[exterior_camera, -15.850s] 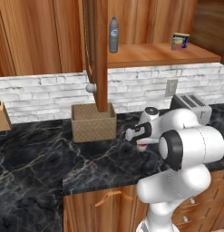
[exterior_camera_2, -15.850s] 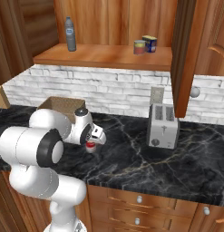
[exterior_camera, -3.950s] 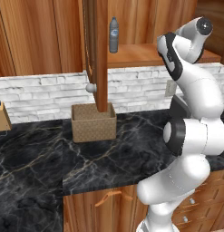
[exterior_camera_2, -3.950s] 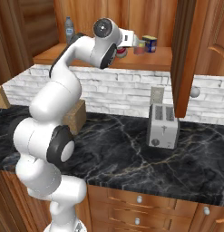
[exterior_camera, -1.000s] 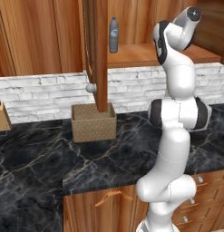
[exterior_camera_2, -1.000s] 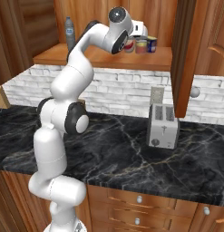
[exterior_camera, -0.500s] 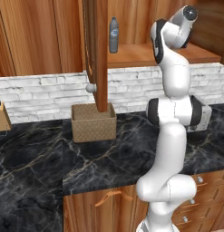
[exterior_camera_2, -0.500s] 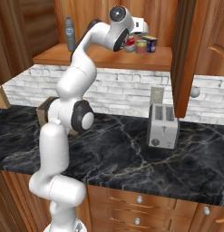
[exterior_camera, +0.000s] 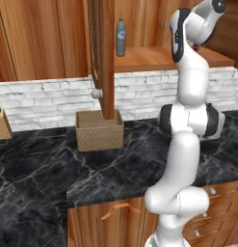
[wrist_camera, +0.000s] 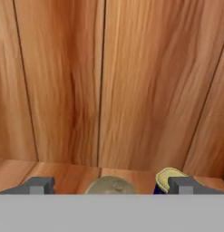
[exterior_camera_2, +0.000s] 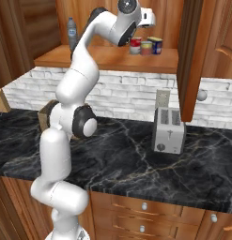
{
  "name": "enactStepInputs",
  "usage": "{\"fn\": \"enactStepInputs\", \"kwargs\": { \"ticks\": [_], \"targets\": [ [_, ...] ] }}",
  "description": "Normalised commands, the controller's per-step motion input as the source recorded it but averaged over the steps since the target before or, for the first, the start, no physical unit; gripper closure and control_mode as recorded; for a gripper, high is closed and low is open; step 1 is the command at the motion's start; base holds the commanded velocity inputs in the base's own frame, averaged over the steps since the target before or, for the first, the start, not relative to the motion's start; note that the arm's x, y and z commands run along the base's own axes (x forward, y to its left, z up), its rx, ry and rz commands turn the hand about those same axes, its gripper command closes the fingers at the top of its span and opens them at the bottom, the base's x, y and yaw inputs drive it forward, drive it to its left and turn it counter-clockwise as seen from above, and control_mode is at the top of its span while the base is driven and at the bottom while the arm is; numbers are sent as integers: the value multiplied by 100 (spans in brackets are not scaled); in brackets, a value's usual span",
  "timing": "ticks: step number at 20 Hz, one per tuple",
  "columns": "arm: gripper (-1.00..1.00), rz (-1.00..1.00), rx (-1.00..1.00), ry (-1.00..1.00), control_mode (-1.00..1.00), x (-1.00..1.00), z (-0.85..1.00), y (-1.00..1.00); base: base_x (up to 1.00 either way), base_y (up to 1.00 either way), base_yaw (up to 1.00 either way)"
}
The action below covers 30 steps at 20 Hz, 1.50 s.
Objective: Pick the cans from the counter and place them in their designated side in the cabinet.
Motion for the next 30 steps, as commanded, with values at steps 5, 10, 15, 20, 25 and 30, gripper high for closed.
{"fn": "enactStepInputs", "kwargs": {
  "ticks": [5,10,15,20,25,30],
  "targets": [
    [-100,6,0,-27,-100,-80,-31,20,0,0,0],
    [-100,1,-5,-29,-100,-80,-49,60,0,0,0],
    [-100,0,-9,-22,-100,-81,-41,71,0,0,0],
    [-100,1,-7,-13,-100,-97,-34,45,0,0,0],
    [-100,2,-6,-11,-100,-100,-33,21,0,0,0],
    [-100,2,-5,-8,-100,-100,-23,7,0,0,0]
  ]
}}
